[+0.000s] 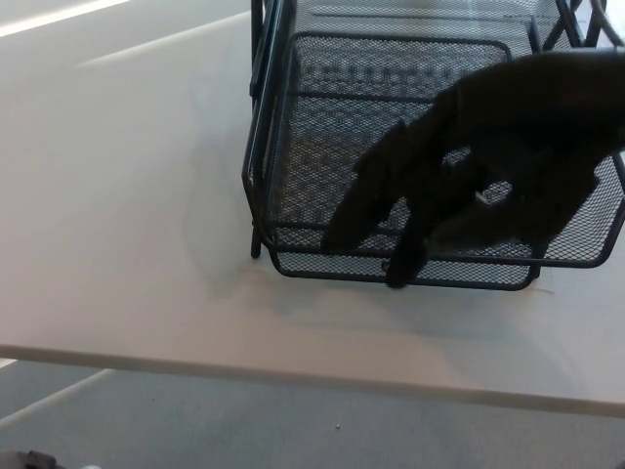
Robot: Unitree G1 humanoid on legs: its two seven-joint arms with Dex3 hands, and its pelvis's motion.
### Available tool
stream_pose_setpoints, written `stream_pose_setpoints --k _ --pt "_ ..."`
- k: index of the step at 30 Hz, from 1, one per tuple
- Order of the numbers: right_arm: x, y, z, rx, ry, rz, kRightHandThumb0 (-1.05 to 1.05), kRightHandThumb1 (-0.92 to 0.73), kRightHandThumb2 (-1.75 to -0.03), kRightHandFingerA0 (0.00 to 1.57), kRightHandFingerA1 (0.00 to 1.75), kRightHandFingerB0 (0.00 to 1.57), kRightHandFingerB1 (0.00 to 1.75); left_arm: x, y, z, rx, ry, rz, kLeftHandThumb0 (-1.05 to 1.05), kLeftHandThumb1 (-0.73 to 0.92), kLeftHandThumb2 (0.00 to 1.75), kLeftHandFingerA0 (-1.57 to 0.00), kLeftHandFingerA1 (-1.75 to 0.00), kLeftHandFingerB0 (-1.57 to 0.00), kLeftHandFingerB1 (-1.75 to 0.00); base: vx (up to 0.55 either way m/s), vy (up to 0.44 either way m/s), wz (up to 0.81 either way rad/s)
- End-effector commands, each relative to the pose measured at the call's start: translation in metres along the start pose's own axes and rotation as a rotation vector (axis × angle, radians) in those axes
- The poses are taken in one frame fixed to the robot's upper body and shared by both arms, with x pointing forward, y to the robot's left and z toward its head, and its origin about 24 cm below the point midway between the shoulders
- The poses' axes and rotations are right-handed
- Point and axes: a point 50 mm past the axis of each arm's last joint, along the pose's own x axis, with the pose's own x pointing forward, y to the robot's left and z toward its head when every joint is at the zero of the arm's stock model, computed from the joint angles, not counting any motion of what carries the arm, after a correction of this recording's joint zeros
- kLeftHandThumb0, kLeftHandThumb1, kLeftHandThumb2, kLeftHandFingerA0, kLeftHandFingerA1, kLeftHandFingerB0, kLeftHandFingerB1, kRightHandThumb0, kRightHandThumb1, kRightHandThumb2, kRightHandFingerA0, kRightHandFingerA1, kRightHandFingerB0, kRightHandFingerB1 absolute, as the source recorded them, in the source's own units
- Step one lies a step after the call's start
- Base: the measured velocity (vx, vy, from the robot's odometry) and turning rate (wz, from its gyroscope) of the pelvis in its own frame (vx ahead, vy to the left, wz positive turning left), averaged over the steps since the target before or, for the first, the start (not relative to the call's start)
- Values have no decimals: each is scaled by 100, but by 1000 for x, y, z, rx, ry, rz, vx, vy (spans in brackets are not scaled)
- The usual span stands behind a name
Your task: A balck drawer is kept on the middle of the table and the robot uses its right hand to push it back away from the robot
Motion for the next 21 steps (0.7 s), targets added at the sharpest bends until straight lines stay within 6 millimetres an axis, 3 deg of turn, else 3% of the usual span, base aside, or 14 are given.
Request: stream_pose_setpoints --k 1,4,8,14,21 --pt "15 48 3 2 -45 234 -66 -83 -65 48 41 38 35 -4 3 -5 11 5 4 -56 75 63 -47 -38 -33 -33 0 0 0" --pt "21 68 3 -31 -52 286 -69 -84 -66 50 42 39 35 -4 3 -5 16 8 0 -57 76 63 -47 -38 -33 -32 0 0 0" --pt "23 79 4 -26 -81 323 -68 -84 -66 51 43 39 35 -3 3 -4 15 11 4 -58 72 63 -46 -38 -31 -32 0 0 0" --pt "22 81 5 -8 -96 333 -67 -86 -66 47 43 37 35 -3 3 -5 19 12 5 -57 73 63 -47 -38 -33 -33 0 0 0" --pt "31 73 -23 78 14 292 -67 -84 -66 45 40 36 34 -3 3 -4 13 12 0 -57 73 63 -47 -38 -31 -32 0 0 0"
